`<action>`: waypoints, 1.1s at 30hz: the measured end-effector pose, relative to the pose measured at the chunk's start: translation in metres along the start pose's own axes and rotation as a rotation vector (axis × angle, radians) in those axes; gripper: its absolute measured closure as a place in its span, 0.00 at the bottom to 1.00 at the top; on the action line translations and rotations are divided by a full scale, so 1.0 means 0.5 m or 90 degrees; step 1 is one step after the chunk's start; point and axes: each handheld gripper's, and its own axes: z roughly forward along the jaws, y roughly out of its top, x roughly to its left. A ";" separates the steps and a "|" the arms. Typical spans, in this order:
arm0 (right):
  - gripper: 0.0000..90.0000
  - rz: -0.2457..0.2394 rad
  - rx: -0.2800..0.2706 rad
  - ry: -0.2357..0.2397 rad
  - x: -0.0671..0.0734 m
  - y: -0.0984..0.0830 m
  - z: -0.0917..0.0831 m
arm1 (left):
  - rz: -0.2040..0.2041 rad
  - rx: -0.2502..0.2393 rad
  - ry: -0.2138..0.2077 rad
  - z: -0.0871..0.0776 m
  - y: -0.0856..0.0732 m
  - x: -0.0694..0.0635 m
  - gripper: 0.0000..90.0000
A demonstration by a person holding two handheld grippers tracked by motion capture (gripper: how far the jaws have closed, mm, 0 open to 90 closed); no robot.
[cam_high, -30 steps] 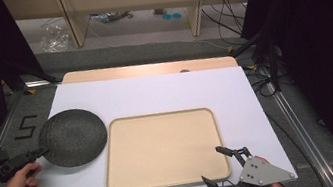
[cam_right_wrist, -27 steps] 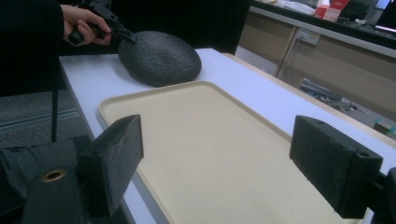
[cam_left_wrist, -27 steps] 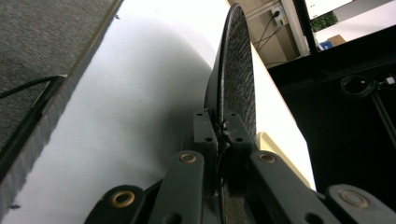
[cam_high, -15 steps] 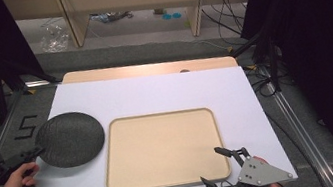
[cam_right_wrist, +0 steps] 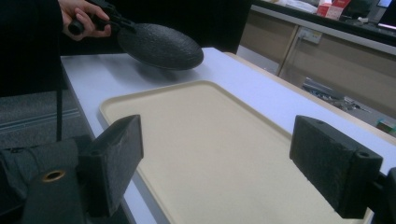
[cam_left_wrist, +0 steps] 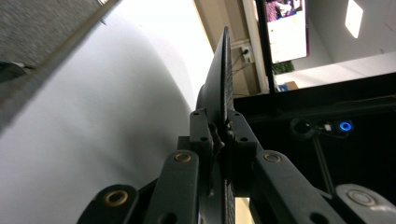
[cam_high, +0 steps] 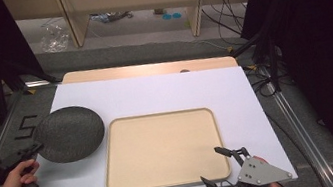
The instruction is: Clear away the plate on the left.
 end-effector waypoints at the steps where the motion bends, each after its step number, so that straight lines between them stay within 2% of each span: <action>1: 0.21 -0.001 0.001 -0.003 0.000 0.000 -0.001 | 0.000 0.004 0.000 0.001 -0.002 -0.003 0.92; 3: 0.21 0.004 -0.005 -0.009 -0.001 0.001 0.001 | -0.003 0.009 -0.006 0.006 -0.006 -0.007 0.92; 4: 0.21 0.005 -0.007 0.004 -0.003 0.000 0.002 | 0.000 0.014 -0.007 0.009 -0.010 -0.011 0.92; 6: 0.21 0.005 0.002 -0.003 -0.002 -0.001 0.000 | 0.003 0.022 -0.012 0.015 -0.015 -0.015 0.92; 9: 0.21 0.004 -0.006 -0.006 -0.002 0.001 0.000 | 0.008 0.037 -0.009 0.026 -0.026 -0.023 0.91; 12: 0.21 0.004 0.002 -0.004 -0.001 -0.001 0.000 | 0.011 0.050 -0.020 0.038 -0.039 -0.030 0.91; 13: 0.21 0.004 0.003 -0.003 -0.001 0.000 -0.001 | 0.008 0.053 -0.032 0.041 -0.044 -0.032 0.91; 14: 0.21 0.004 -0.008 -0.007 -0.001 0.001 0.002 | 0.009 0.056 -0.040 0.045 -0.048 -0.035 0.91; 15: 0.21 0.003 0.000 0.000 -0.002 0.002 0.001 | 0.015 0.062 -0.031 0.050 -0.051 -0.040 0.91; 16: 0.21 0.002 -0.002 -0.001 -0.002 0.000 0.003 | 0.016 0.060 -0.040 0.055 -0.057 -0.041 0.91; 18: 0.21 0.002 0.000 -0.004 -0.001 -0.001 0.002 | 0.011 0.077 -0.043 0.067 -0.067 -0.050 0.91; 20: 0.21 0.003 -0.005 -0.001 -0.004 0.001 0.003 | 0.019 0.084 -0.048 0.077 -0.079 -0.058 0.91; 22: 0.21 0.004 0.004 0.004 -0.005 -0.001 0.003 | 0.019 0.092 -0.057 0.087 -0.093 -0.065 0.91; 23: 0.21 0.003 0.007 0.002 -0.005 -0.002 0.002 | 0.027 0.101 -0.062 0.093 -0.099 -0.068 0.90; 25: 0.21 0.005 -0.001 0.001 -0.004 -0.001 0.002 | 0.023 0.116 -0.063 0.104 -0.112 -0.074 0.90; 26: 0.21 0.005 -0.002 0.002 -0.004 0.000 0.003 | 0.024 0.124 -0.073 0.111 -0.118 -0.074 0.91; 29: 0.21 0.005 0.010 0.002 -0.005 0.000 0.001 | 0.019 0.144 -0.072 0.131 -0.141 -0.083 0.90; 33: 0.21 0.006 0.001 0.004 -0.006 0.001 0.002 | 0.026 0.171 -0.076 0.155 -0.168 -0.093 0.90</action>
